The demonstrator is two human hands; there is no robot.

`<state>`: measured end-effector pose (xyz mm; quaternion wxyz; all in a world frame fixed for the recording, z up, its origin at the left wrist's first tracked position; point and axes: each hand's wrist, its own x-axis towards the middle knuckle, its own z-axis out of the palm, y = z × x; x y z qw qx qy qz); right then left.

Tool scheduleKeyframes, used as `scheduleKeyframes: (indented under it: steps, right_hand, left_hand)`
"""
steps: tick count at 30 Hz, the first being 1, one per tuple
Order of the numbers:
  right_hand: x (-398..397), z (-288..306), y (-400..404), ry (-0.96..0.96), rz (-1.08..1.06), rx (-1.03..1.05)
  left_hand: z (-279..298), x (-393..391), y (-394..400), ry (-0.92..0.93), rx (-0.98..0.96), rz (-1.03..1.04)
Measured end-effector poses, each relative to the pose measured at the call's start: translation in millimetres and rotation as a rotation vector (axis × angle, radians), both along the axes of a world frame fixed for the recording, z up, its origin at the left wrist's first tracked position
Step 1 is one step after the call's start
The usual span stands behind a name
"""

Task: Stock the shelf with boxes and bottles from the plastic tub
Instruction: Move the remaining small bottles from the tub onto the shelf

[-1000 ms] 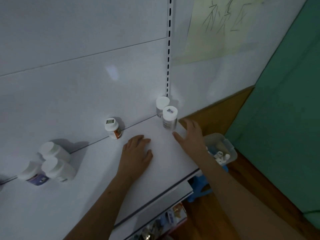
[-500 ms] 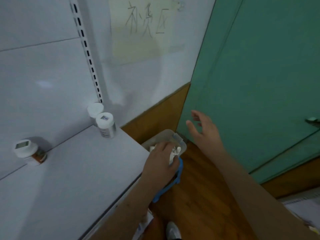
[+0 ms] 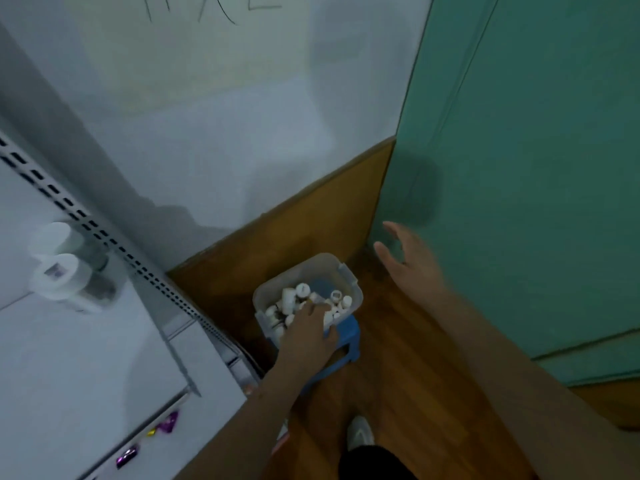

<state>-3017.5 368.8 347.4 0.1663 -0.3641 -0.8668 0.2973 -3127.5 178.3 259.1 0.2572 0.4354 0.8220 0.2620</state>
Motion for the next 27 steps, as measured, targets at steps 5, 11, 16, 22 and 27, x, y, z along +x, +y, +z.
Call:
scheduleKeyframes:
  steps: [5,11,16,22,27]
  right_hand:
    - [-17.9,-47.7,58.4,-0.116,0.1,-0.086]
    - [-56.7,-109.3,81.9,-0.225,0.199,-0.227]
    - [-94.2,-165.0,93.2,-0.371,0.265,-0.343]
    - [-136.1,-258.2,102.9,-0.563,0.337,-0.412]
    - [-152.3,-328.0,106.7,-0.651,0.381,-0.405]
  left_hand:
    - [-41.6,-8.0,10.5,-0.117,-0.204,0.204]
    - [-85.2,-30.8,5.5,-0.201,-0.325,0.353]
    - [-136.5,-65.2,29.4,-0.355,-0.351,0.508]
    - [-209.4,-102.2,86.0,-0.502,-0.38,0.727]
    - [-265.9,-134.3,106.1,-0.493,-0.369,0.774]
